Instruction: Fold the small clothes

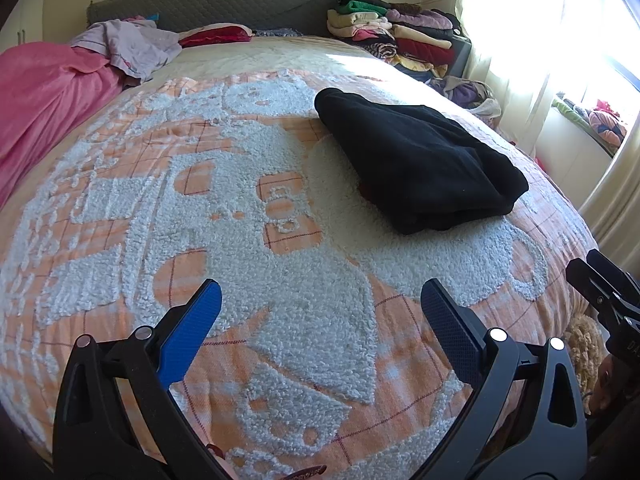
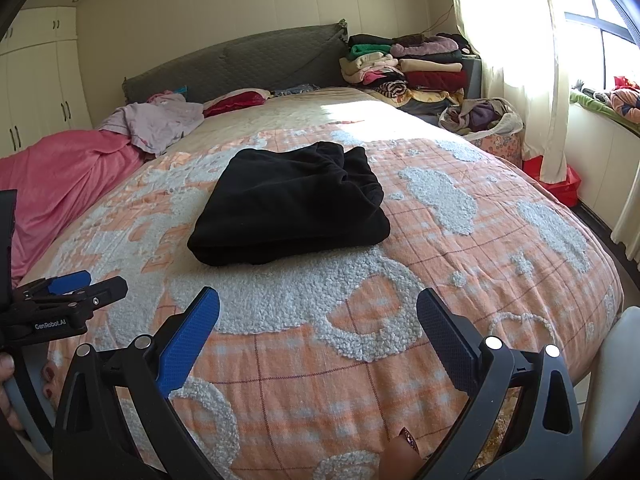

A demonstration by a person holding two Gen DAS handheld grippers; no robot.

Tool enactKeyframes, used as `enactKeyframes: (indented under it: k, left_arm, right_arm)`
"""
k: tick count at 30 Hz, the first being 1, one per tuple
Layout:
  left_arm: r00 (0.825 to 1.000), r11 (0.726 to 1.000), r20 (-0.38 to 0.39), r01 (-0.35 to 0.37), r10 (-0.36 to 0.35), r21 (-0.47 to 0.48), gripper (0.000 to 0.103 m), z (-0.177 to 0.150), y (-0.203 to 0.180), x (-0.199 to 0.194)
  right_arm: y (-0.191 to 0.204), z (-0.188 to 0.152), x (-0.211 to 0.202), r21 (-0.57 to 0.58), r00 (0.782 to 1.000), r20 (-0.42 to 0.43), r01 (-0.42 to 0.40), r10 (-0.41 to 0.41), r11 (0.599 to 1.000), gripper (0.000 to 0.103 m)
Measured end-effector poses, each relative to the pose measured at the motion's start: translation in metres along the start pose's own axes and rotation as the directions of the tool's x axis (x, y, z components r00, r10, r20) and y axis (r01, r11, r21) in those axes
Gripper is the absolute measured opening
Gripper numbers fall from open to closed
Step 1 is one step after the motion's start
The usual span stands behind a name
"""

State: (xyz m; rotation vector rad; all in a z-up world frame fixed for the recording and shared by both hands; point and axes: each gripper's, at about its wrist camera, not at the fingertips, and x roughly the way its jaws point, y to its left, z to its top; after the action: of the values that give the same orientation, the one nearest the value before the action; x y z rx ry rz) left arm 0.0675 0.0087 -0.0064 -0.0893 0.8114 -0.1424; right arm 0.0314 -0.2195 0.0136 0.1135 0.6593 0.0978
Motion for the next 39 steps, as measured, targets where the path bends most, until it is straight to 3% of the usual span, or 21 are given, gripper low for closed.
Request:
enactKeyframes:
  k: [30,35,39]
  left_arm:
    - [1.0,1.0,0.001,0.011,-0.011,0.008,0.094,0.001,0.002,-0.002]
    - [1.0,1.0,0.012,-0.007,0.007,0.014,0.094,0.003,0.003,-0.002]
    - [1.0,1.0,0.007,-0.013,0.013,0.003,0.094,0.005,0.008,0.0]
  right_arm:
    - [-0.003,0.0,0.0,0.009,1.0,-0.003,0.006,-0.006,1.0,0.098]
    - [-0.015,-0.002,0.0,0.053,1.0,-0.01,-0.002,0.002,0.999,0.098]
    - [-0.035,-0.004,-0.006,0.114,0.999,-0.012,0.04,-0.038,0.993,0.098]
